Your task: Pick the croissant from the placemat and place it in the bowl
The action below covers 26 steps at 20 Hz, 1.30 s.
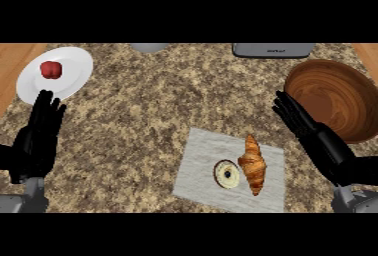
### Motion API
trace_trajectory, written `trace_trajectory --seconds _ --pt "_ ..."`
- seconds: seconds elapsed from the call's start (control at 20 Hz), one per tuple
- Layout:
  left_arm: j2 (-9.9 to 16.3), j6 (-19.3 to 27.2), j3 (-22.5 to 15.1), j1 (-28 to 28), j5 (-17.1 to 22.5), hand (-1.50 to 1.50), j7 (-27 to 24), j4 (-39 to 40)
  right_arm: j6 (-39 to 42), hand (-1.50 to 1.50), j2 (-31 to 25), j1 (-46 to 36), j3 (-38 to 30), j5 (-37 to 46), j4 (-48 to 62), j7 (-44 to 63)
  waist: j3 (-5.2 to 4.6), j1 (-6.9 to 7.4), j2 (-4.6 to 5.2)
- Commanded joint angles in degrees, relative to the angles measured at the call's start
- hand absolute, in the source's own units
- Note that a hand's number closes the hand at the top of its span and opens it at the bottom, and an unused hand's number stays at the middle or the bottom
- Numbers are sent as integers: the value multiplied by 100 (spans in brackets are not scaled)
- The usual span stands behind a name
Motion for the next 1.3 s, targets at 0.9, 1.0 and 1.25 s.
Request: trace_trajectory --seconds 0.9,1.0,1.25 --pt "627 -243 -156 -368 -823 0 546 160 -3234 -150 -447 3072 368 5288 -2484 1514 -20 -244 33" --pt "830 -239 -144 -84 -889 0 936 -534 -2888 -150 -563 3197 221 5311 -2834 1970 -15 -137 29" --pt "723 -617 134 -417 -900 0 564 222 -1895 -150 -687 2849 34 5532 -4072 3338 -21 -125 52"
